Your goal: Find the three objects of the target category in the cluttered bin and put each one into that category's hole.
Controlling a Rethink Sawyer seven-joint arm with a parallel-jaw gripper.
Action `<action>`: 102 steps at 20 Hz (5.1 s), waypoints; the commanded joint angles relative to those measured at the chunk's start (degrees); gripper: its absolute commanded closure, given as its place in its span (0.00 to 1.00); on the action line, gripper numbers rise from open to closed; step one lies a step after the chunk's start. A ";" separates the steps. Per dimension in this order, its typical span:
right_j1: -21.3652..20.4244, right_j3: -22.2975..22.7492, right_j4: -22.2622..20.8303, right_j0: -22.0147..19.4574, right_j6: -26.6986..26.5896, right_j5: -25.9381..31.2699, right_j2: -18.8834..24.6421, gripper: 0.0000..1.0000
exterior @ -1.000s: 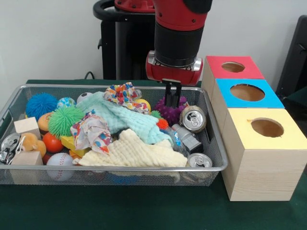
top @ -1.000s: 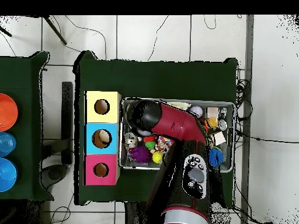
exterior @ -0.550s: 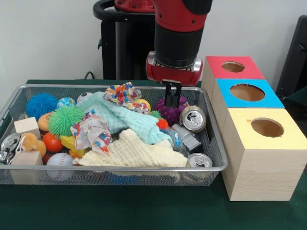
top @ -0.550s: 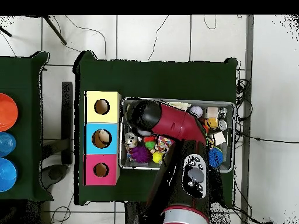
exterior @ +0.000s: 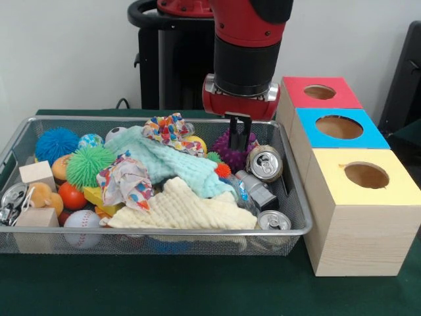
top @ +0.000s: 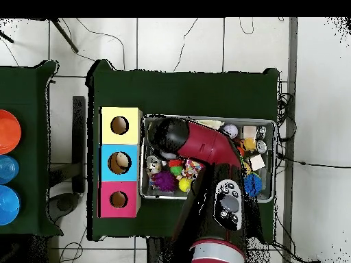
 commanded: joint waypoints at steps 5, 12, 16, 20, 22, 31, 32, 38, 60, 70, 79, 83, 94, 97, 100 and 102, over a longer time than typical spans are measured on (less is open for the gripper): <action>2.05 0.72 -8.43 -4.77 -7.80 -4.47 10.40 1.00; 3.37 -4.36 -13.53 -7.19 -9.84 -1.45 14.06 0.00; 3.05 -4.03 -15.10 -8.04 -8.42 0.06 15.41 0.00; 3.42 -4.44 -16.17 -8.05 -6.37 0.86 16.21 0.00; 3.68 -4.46 -16.19 -8.22 -5.55 0.85 16.67 0.00; 4.38 -1.73 -15.50 -8.96 -2.96 -0.82 19.22 0.00; 4.38 -1.42 -15.45 -9.07 -2.73 -1.04 19.40 0.00; 5.59 -0.17 -15.89 -11.64 -4.01 -2.27 21.49 0.00; 6.19 1.99 -16.85 -9.53 3.27 -5.15 21.40 0.00; 6.75 3.44 -17.26 -11.89 0.73 -7.08 22.72 0.00; 8.87 3.40 -18.68 -13.61 -0.54 -10.48 23.52 0.00; 9.35 2.97 -18.94 -13.44 -0.36 -10.70 23.26 0.00; 7.92 4.36 -19.58 -11.09 1.48 -10.53 21.81 0.00; 8.10 3.39 -19.74 -11.22 0.36 -8.65 22.10 0.00; 7.93 4.07 -20.22 -12.19 -0.56 -8.37 22.75 0.00; 7.90 4.34 -20.78 -12.63 -0.89 -8.31 22.99 0.00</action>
